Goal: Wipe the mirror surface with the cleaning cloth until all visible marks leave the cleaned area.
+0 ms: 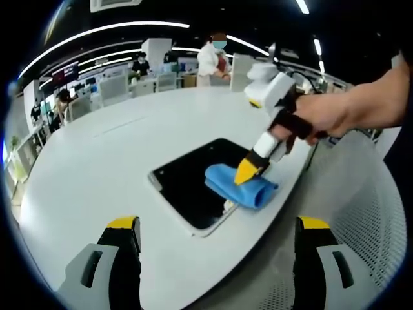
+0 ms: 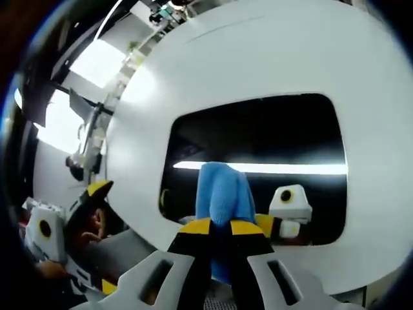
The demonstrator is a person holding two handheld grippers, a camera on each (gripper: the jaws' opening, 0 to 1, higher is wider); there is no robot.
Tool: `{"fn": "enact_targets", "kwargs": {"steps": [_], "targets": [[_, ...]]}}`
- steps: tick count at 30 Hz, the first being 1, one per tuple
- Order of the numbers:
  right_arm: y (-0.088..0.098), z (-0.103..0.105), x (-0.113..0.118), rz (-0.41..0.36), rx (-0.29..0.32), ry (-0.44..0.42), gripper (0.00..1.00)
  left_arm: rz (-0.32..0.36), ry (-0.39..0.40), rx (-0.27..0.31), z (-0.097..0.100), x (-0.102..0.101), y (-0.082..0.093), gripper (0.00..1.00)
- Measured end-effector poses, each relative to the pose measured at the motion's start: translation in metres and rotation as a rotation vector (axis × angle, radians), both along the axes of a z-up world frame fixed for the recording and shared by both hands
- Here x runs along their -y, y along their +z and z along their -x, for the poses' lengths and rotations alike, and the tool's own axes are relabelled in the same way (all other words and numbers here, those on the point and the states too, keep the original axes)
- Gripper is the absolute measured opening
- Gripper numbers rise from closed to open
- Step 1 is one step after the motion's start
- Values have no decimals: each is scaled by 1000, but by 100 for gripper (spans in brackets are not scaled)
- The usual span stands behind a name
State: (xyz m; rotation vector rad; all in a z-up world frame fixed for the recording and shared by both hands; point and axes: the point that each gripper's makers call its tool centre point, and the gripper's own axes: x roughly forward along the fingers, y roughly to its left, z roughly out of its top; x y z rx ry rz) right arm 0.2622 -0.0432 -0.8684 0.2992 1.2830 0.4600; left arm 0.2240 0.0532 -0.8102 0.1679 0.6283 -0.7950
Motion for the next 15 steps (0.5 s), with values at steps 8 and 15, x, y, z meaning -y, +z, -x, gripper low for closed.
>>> {"fn": "enact_targets", "kwargs": {"steps": [8, 15], "targets": [[-1, -2, -14, -6, 2, 23, 3, -1, -1, -1, 0, 0, 0, 100], [-1, -2, -26, -14, -7, 43, 3, 1, -2, -2, 0, 0, -1, 100]]}}
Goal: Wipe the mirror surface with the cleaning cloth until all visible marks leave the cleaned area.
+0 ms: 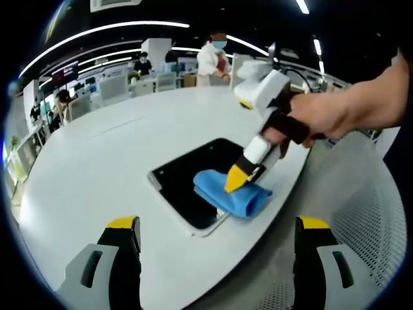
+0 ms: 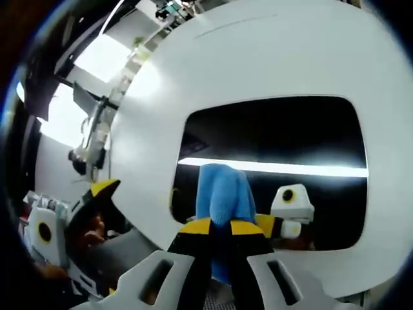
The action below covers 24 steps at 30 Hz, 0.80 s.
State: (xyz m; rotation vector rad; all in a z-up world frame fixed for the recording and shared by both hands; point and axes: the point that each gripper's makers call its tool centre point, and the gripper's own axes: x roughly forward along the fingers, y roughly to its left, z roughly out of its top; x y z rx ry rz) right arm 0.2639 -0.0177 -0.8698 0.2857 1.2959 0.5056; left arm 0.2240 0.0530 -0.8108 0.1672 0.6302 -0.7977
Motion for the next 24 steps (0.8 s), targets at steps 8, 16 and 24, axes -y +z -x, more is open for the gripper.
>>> {"fn": "enact_targets", "kwargs": {"steps": [8, 16, 24], "targets": [[1, 0, -8, -9, -5, 12, 3, 3, -1, 0, 0, 0, 0, 100], [1, 0, -16, -18, -11, 17, 3, -1, -6, -2, 1, 0, 0, 100], [0, -1, -32, -28, -18, 35, 3, -7, -1, 6, -1, -1, 0, 100]]}}
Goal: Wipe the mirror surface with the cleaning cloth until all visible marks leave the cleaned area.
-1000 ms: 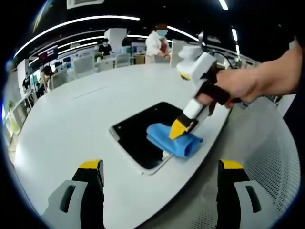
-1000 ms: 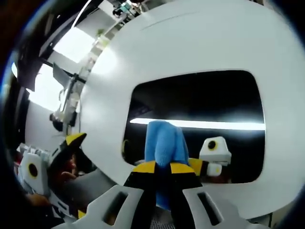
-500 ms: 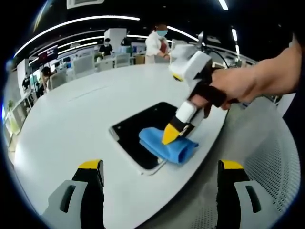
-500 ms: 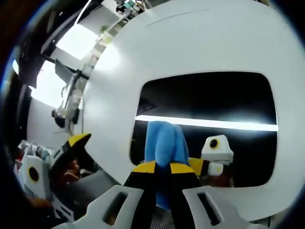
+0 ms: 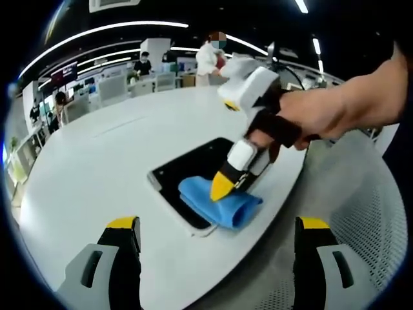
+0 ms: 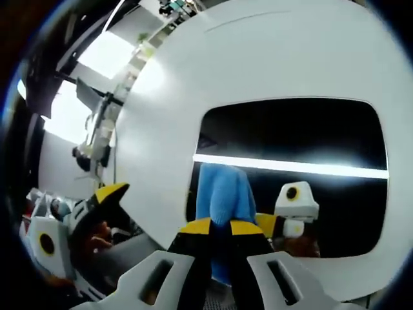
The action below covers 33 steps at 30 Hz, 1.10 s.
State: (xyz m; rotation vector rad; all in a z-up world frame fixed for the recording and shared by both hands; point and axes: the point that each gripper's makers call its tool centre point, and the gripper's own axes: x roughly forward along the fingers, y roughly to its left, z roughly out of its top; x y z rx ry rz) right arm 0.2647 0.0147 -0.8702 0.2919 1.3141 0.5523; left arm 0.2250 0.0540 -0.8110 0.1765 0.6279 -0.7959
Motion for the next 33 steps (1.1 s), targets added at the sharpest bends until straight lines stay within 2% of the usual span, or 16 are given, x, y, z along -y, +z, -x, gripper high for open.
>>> {"fn": "enact_targets", "kwargs": {"steps": [10, 20, 33], "targets": [[1, -1, -14, 3, 1, 30, 3, -2, 4, -5, 0, -1, -1, 100], [2, 0, -17, 47, 3, 54, 3, -5, 3, -6, 1, -1, -1, 100], [2, -2, -22, 28, 22, 64, 3, -10, 5, -5, -1, -1, -2, 100]]}}
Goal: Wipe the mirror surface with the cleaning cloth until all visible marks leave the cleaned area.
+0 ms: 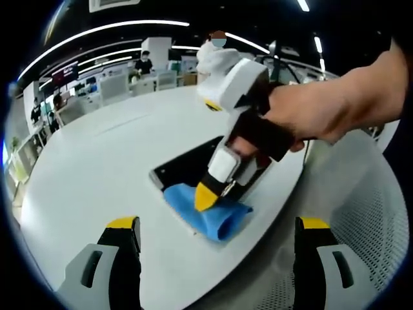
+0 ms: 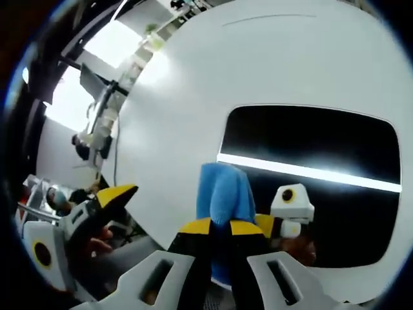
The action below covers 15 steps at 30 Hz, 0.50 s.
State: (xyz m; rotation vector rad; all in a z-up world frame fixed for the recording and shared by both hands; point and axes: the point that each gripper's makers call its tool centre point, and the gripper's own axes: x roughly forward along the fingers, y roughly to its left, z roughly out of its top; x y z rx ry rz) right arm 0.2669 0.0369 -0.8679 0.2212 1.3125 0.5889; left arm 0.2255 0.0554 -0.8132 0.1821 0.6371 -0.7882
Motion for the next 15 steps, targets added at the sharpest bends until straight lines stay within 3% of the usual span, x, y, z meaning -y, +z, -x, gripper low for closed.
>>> {"fn": "enact_targets", "kwargs": {"steps": [15], "targets": [[1, 0, 0, -2, 9, -10, 3, 6, 2, -7, 1, 1, 0, 100]]}}
